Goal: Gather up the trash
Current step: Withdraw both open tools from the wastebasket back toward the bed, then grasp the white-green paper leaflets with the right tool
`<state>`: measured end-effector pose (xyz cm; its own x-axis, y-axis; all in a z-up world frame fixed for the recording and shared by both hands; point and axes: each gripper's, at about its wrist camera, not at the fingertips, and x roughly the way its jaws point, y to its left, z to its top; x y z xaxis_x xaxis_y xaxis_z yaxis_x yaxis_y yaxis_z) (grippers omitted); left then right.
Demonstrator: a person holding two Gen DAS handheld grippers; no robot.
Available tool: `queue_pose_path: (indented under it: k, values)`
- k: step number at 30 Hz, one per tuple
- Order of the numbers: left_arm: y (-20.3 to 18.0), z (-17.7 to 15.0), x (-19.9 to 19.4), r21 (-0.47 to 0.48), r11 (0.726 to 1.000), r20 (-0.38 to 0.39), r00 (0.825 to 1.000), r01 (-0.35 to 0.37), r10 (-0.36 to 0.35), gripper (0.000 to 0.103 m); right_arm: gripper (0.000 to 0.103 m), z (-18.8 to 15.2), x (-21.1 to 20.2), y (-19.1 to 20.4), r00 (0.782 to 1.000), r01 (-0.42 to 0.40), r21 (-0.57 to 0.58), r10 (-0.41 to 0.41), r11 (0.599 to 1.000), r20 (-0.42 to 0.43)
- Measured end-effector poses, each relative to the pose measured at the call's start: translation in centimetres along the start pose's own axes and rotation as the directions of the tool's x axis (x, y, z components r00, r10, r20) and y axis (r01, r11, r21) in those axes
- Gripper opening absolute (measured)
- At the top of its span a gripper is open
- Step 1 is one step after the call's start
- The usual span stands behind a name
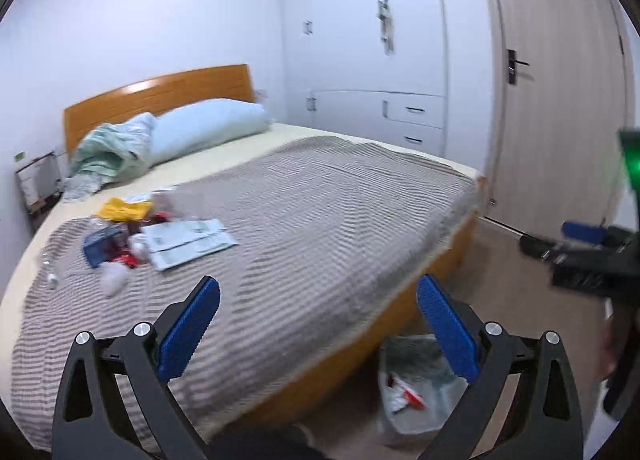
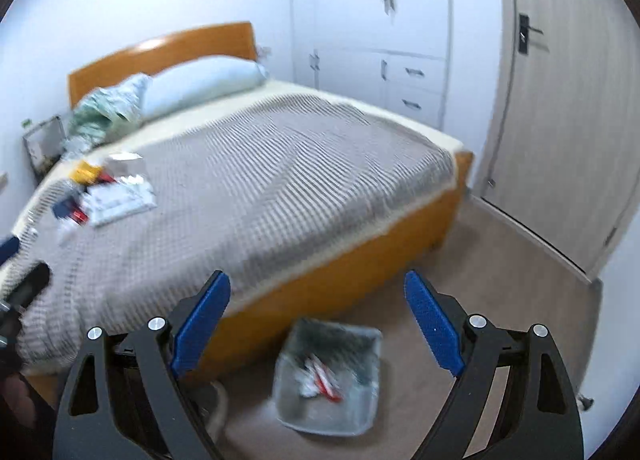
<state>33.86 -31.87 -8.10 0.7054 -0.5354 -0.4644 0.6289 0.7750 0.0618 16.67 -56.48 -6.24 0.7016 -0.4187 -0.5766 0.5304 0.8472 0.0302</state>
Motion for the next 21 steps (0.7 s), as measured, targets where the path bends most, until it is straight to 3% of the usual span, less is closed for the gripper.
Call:
queue_pose_path:
  k: [5,12,17,21]
  values:
    - [7.1,-1.7,2.3,-0.093,0.994,-0.067,0.997,-0.051,0.045,0.096,0.085,0.3,1.0,5.5,0.998,-0.054,-0.077,0.056,0.996,0.029]
    - [16.6,-3.9,6.8,-0.184,0.972,-0.191,0.975,-0.146,0.111,0.096,0.085,-0.8,5.0,11.7,0.997,-0.069,-0.124,0.074,0.990,0.035]
    - [23.3,-2.3,7.5,-0.251,0.944,-0.178,0.969,-0.213,0.171,0.096,0.085,-0.4,7.6,16.2,0.988,-0.156,-0.099,0.156,0.983,-0.010]
    - [28.2,-1.7,8.1,-0.323,0.903,-0.156,0.957,-0.283,0.244,0.096,0.085,0.2,9.7,20.4,0.989,-0.145,-0.088,0.148,0.985,0.019]
